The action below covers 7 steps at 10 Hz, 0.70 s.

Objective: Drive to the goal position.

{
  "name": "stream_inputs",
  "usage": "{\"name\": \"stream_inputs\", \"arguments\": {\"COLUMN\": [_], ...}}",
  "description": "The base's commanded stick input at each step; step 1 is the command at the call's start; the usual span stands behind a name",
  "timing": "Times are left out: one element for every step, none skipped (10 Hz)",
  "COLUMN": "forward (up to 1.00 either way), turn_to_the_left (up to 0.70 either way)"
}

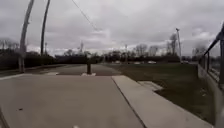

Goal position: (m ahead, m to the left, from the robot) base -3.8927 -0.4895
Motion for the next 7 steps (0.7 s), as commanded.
{"name": "stream_inputs", "arguments": {"forward": [0.00,0.00,0.00,0.00,0.00,0.00,0.00], "turn_to_the_left": [0.70,0.70,0.70,0.70,0.70,0.70,0.70]}}
